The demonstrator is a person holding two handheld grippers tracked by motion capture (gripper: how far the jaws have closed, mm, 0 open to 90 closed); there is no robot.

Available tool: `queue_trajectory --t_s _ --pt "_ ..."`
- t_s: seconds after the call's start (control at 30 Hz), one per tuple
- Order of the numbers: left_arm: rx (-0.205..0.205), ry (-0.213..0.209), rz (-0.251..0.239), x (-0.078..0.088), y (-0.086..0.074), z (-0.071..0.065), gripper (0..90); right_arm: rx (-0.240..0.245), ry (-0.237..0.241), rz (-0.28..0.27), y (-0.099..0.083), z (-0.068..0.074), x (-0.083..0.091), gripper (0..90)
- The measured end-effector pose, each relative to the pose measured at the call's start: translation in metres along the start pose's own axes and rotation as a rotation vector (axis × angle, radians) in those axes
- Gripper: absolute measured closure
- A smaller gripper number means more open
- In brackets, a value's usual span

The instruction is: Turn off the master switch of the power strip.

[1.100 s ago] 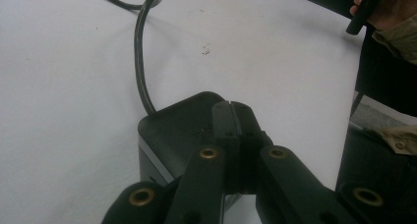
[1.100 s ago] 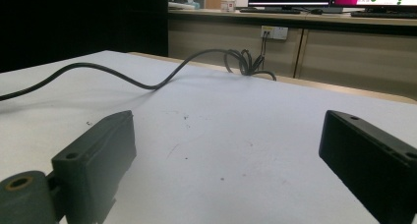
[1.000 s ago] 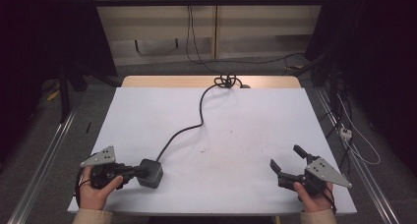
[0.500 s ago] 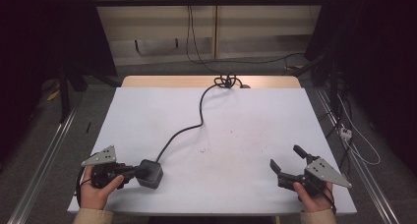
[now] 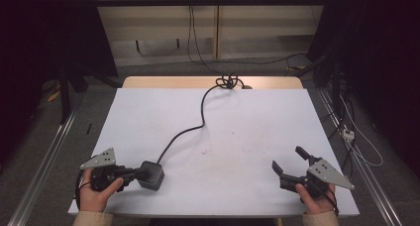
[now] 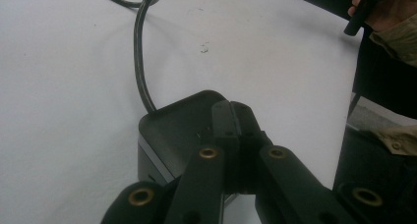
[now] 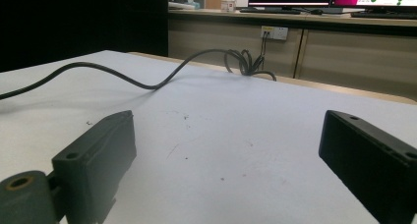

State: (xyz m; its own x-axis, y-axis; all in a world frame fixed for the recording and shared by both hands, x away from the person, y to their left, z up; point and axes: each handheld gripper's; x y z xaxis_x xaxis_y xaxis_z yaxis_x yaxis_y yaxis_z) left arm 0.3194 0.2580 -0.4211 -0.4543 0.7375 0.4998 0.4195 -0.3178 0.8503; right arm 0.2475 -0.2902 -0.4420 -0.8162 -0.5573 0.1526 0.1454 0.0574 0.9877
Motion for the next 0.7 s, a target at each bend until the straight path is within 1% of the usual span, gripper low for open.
queue_trajectory --t_s 0.1,0.2,0.3,0.37,0.7 --pt "-0.001 0.005 0.005 0.0001 0.0 -0.0005 90.0 -0.001 0.001 0.001 -0.0001 0.0 0.0 6.4" --pt "0.018 0.005 0.005 0.0 -0.0013 -0.0003 90.0 0.001 -0.001 0.001 0.0 0.0 0.0002 6.4" --pt "-0.003 0.014 0.015 0.0002 0.0001 -0.0019 90.0 0.002 -0.002 0.002 0.0001 -0.0001 0.0007 6.4" --pt "-0.006 0.016 0.016 0.0002 0.0001 -0.0023 90.0 0.001 -0.003 0.002 0.0 -0.0001 0.0007 6.4" --pt "-0.002 0.014 0.018 -0.0002 -0.0003 -0.0017 90.0 -0.001 -0.004 0.002 -0.0002 -0.0002 0.0006 6.4"
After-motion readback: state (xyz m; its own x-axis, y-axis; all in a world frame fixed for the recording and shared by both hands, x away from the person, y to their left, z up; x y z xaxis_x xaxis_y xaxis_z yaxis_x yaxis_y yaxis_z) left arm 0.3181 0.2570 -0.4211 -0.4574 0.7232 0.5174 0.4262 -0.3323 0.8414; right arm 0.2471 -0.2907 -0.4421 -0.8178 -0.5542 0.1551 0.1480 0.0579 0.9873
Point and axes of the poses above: each handheld gripper's, and its own axes: x roughly backward along the jaws, y roughly out of its top, z roughly to its left, and after that the axes turned 11 degrees about y, right-handed
